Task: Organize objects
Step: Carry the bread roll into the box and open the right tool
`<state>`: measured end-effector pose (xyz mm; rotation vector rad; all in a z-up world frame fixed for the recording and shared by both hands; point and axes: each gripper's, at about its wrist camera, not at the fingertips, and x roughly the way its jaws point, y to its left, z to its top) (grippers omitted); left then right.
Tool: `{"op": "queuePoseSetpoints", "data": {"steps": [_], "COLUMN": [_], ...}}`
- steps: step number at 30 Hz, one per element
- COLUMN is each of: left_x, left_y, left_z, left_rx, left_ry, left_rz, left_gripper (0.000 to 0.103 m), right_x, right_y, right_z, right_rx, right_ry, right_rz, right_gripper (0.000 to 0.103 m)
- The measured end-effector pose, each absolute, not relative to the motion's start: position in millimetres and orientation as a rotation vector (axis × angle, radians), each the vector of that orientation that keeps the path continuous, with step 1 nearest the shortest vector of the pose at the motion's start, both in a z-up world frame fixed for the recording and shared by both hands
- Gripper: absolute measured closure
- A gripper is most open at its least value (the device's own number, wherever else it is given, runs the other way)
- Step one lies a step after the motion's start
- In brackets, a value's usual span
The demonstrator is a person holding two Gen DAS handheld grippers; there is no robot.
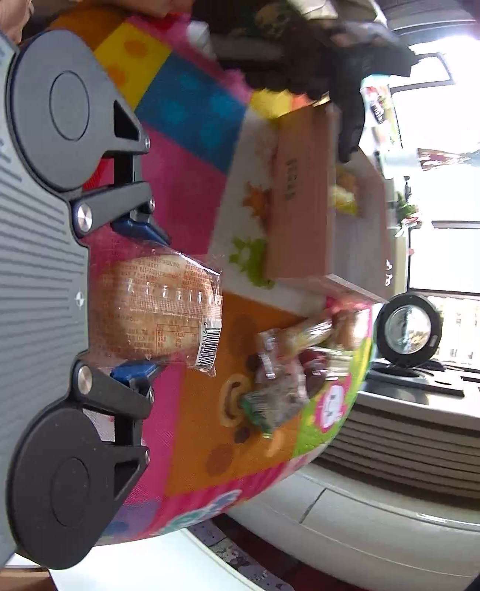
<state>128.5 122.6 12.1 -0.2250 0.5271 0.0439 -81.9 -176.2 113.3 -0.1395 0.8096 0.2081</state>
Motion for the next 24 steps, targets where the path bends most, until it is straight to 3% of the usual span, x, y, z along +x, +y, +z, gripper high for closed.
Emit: {"op": "queuePoseSetpoints", "data": {"steps": [5,9,17,24], "left_x": [129,128,131,131], "left_y": [122,123,122,123], "left_z": [12,12,16,18], "left_rx": [-0.225,-0.226,-0.236,-0.24], "left_ry": [0.527,0.527,0.533,0.538], "left_rz": [0.044,0.043,0.038,0.037], "left_gripper": [0.088,0.088,0.088,0.087], "right_x": [-65,-25,77,94], "right_y": [-153,-119,-68,-68], "right_z": [219,255,164,117], "right_rx": [-0.111,-0.055,-0.002,0.002], "right_ry": [0.588,0.526,0.786,0.855], "right_rz": [0.299,0.377,0.292,0.242], "right_gripper": [0.042,0.042,0.042,0.042]}}
